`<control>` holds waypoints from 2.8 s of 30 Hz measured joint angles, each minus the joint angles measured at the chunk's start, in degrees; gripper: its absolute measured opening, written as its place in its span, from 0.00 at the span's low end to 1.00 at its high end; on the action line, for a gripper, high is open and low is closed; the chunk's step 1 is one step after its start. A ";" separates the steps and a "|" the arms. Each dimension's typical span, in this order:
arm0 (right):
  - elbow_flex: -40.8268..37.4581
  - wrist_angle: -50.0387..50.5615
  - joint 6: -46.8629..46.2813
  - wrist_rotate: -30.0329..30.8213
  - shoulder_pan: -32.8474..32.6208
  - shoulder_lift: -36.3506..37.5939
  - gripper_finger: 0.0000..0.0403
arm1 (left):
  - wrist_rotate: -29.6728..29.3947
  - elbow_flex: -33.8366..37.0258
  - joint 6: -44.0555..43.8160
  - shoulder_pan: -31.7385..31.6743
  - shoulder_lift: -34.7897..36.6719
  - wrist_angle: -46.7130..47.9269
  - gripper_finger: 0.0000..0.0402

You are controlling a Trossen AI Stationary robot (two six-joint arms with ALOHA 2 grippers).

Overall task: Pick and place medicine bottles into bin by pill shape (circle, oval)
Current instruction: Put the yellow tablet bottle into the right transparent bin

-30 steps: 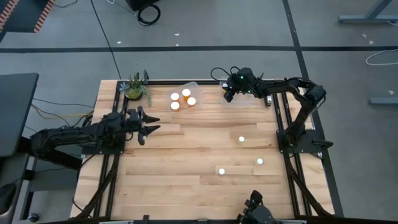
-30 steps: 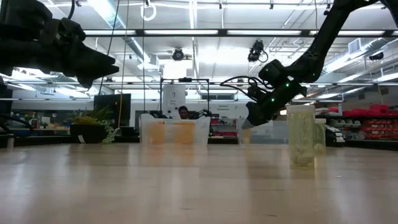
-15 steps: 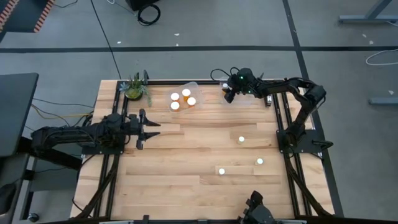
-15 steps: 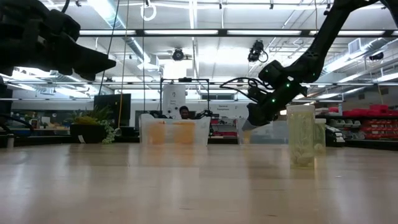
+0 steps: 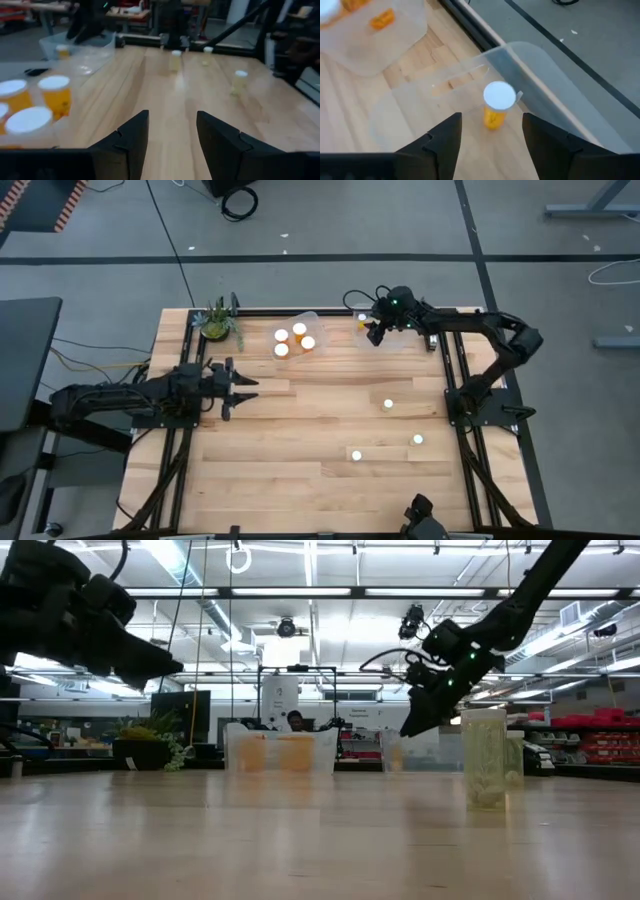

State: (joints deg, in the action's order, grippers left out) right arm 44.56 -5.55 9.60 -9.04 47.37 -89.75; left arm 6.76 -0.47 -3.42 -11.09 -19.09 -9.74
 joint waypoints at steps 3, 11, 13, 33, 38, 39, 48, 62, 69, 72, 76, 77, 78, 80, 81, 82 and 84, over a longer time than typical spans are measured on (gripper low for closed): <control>0.00 2.82 -0.47 0.09 -0.60 3.46 0.54 | -0.61 0.00 0.74 -0.38 -0.02 3.18 0.44; 0.00 8.38 -2.43 0.09 -5.39 12.17 0.54 | -0.60 0.02 4.35 -0.38 0.00 4.09 0.43; 0.00 9.36 -3.34 0.11 -7.47 13.70 0.54 | -0.62 0.02 7.05 -0.38 -0.02 4.09 0.44; 0.02 18.40 -12.41 3.21 -35.39 13.13 0.54 | -0.63 0.02 8.62 -0.35 -0.02 3.99 0.45; 0.02 26.43 -19.32 8.03 -41.31 13.15 0.54 | -0.63 0.04 8.62 -0.35 0.00 3.79 0.45; 0.02 28.20 -20.42 8.62 -42.16 13.15 0.54 | -0.63 0.04 8.64 -0.35 -0.02 3.81 0.45; 0.02 38.98 -29.73 9.21 -45.58 13.15 0.54 | -0.63 0.04 8.62 -0.35 -0.02 3.81 0.45; 0.02 45.17 -31.86 11.39 -47.29 13.15 0.63 | -0.63 0.04 8.64 -0.35 -0.02 3.81 0.45; 0.02 45.33 -30.86 11.37 -47.57 12.31 0.61 | -0.63 0.04 8.62 -0.35 -0.01 3.81 0.46; 0.02 45.56 -31.08 10.95 -47.57 10.86 0.60 | -0.61 0.04 8.62 -0.35 0.00 3.78 0.45; 0.02 45.89 -30.52 10.89 -47.57 8.71 0.60 | -0.60 0.04 8.63 -0.35 -0.02 3.74 0.44; 0.02 46.15 -30.31 10.88 -47.57 8.19 0.60 | -0.60 0.04 8.62 -0.35 -0.02 3.74 0.44; 0.02 46.15 -30.00 10.85 -47.57 7.68 0.59 | -0.60 0.04 8.62 -0.35 0.00 3.74 0.44; 0.02 46.30 -29.51 10.75 -47.55 6.74 0.58 | -0.60 0.04 8.64 -0.35 -0.01 3.74 0.45; 0.00 46.31 -29.33 10.75 -47.55 6.44 0.57 | -0.62 0.04 8.62 -0.35 -0.02 3.74 0.45; 0.00 46.26 -29.22 10.75 -47.55 6.14 0.56 | -0.61 0.04 8.62 -0.35 -0.02 3.74 0.45; 0.00 46.16 -29.11 10.73 -47.55 5.98 0.54 | -0.60 0.04 8.64 -0.35 -0.02 3.74 0.46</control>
State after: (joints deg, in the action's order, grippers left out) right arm 44.56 40.61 -19.51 1.69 -0.19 -83.77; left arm 6.15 -0.43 5.21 -11.44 -19.11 -6.00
